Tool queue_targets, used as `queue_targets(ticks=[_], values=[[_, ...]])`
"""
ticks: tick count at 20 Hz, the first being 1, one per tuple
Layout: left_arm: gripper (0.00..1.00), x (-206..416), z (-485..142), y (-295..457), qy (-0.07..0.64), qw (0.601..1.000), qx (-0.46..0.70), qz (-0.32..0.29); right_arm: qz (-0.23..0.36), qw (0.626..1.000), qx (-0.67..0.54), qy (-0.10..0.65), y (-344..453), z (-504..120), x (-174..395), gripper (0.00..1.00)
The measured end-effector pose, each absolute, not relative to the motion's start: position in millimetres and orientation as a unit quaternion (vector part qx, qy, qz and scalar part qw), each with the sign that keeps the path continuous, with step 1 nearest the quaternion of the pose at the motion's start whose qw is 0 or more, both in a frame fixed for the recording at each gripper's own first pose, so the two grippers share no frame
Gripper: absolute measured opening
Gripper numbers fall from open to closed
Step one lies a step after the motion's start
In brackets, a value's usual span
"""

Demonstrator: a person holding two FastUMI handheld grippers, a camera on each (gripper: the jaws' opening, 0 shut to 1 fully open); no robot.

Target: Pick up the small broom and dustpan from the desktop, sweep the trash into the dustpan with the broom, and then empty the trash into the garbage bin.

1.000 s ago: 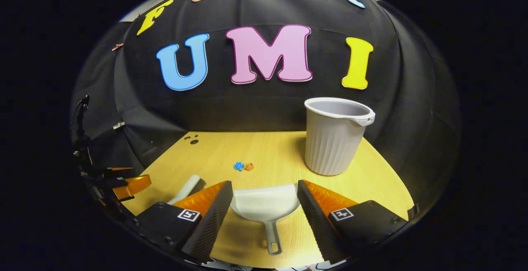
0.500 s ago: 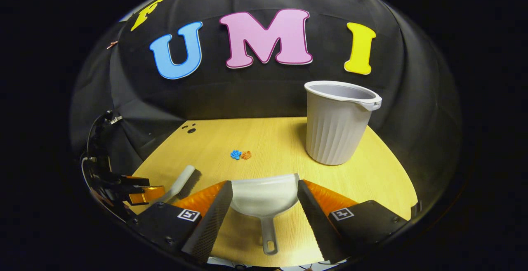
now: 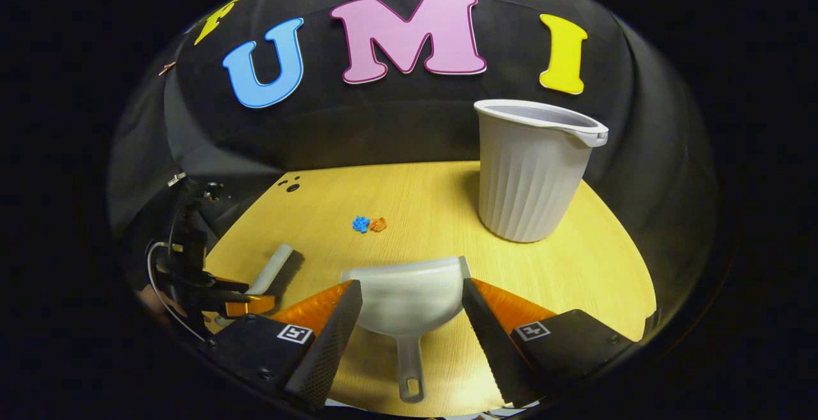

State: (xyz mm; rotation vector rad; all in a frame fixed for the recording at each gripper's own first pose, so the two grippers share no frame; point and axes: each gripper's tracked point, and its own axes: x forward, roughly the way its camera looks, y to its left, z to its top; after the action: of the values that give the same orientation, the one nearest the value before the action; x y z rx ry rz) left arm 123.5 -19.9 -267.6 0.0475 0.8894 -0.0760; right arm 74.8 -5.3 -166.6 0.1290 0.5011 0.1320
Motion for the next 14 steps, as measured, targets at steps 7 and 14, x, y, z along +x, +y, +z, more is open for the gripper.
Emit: queue_targets(ticks=[7,14], values=[[0.87,129.7,-291.1,-20.7,0.475,0.879,0.020,-0.042,0.087,0.949,0.085,0.289,-0.9,-191.7,69.3,0.98],[0.65,132.3,-294.9,-24.6,0.476,0.877,0.049,-0.051,0.070,0.945,0.113,0.299,-12.7,-197.0,53.7,0.99]])
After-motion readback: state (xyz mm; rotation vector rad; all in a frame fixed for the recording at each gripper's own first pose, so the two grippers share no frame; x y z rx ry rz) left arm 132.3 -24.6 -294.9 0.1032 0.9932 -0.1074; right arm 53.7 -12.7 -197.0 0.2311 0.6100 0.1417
